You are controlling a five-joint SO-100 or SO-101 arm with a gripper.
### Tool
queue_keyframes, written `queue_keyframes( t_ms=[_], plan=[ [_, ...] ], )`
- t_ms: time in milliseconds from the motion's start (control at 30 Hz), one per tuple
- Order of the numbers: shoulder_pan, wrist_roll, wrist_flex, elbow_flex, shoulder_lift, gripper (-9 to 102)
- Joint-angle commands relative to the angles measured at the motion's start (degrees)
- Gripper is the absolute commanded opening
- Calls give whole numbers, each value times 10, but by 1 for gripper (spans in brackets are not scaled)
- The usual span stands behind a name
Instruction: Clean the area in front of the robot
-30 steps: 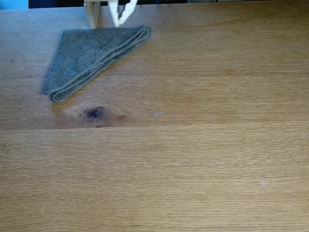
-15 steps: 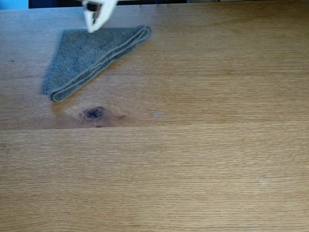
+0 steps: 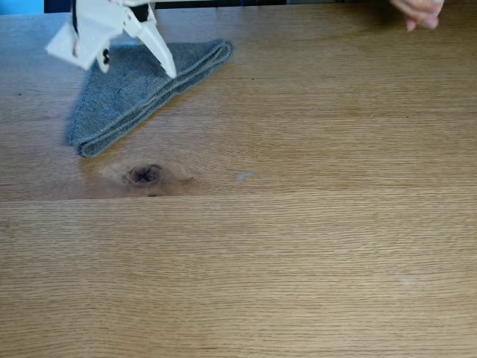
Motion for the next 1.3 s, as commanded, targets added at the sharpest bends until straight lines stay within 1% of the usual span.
queue_keyframes(
  t_ms=[0,333,467,600,767,1033,1267],
  plan=[
    [16,-17,-45,-54,-43,51],
    [21,-56,-146,-54,-140,45],
    [33,-79,-173,-54,-168,40],
    [37,-83,-186,-54,-188,33],
    [37,-91,-185,-54,-199,22],
    [29,-94,-171,-54,-188,0],
    [6,-69,-153,-54,-150,0]
  ],
)
